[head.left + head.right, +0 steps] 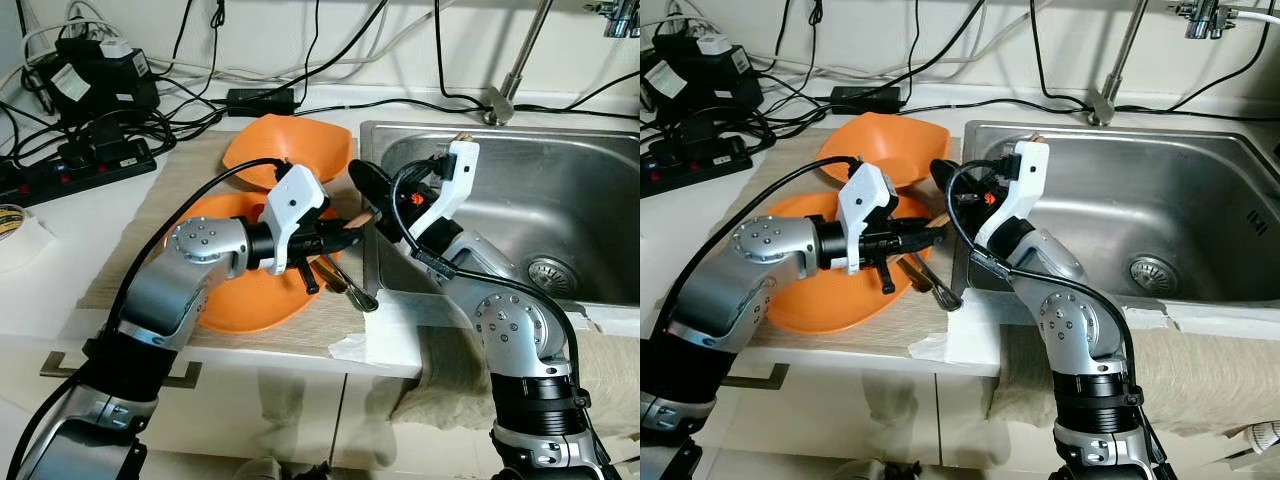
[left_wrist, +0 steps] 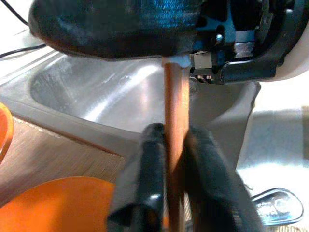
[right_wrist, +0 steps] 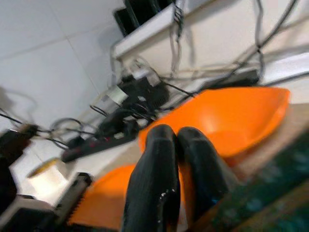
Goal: Kitchen organization
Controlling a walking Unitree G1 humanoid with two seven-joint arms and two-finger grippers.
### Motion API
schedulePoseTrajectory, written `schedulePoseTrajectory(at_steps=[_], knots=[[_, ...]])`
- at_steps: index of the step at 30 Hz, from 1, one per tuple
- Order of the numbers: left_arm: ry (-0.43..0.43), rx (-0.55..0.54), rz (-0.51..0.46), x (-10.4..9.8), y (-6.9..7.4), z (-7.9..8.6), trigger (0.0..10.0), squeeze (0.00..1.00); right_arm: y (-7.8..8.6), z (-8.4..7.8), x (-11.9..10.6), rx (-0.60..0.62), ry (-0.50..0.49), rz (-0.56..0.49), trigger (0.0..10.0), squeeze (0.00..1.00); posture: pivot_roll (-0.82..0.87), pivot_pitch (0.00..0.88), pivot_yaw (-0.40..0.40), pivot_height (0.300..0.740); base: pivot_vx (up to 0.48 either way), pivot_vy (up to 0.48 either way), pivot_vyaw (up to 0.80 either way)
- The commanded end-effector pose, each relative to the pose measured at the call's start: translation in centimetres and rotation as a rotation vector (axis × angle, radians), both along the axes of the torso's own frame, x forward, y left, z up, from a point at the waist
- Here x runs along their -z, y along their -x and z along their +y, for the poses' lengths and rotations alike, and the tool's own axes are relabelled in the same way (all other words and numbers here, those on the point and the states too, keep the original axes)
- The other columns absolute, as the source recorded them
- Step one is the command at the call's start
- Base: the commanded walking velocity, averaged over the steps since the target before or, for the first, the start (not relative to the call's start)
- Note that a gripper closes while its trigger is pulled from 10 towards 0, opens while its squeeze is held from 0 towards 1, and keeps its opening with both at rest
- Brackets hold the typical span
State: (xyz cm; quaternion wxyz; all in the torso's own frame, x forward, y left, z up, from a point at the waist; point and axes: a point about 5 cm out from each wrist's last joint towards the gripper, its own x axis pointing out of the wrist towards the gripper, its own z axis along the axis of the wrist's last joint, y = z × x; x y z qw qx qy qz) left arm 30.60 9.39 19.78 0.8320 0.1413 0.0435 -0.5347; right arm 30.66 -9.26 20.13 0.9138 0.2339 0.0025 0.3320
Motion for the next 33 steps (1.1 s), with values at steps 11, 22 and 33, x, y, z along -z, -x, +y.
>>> schedulePoseTrajectory(at_steps=[11, 22, 33], knots=[[-0.051, -0.185, -0.091, -1.3, -1.7, 2.7, 10.0, 1.0, 0.2, -0.4, 1.7, -0.002, 0.047, 0.064, 10.0, 0.0, 0.06, 0.0, 0.022, 0.74, 0.0, 0.0, 0.0], [-0.044, -0.181, -0.095, -1.5, -1.6, 2.6, 10.0, 1.0, 0.4, 0.5, 0.7, -0.053, 0.034, 0.012, 10.0, 0.0, 0.06, 0.0, 0.018, 0.74, 0.0, 0.0, 0.0], [-0.016, -0.21, -0.083, -1.8, -1.8, 2.5, 10.0, 0.0, -0.1, 1.4, -2.8, -0.137, -0.055, -0.088, 10.0, 0.0, 0.06, 0.0, 0.012, 0.74, 0.0, 0.0, 0.0]])
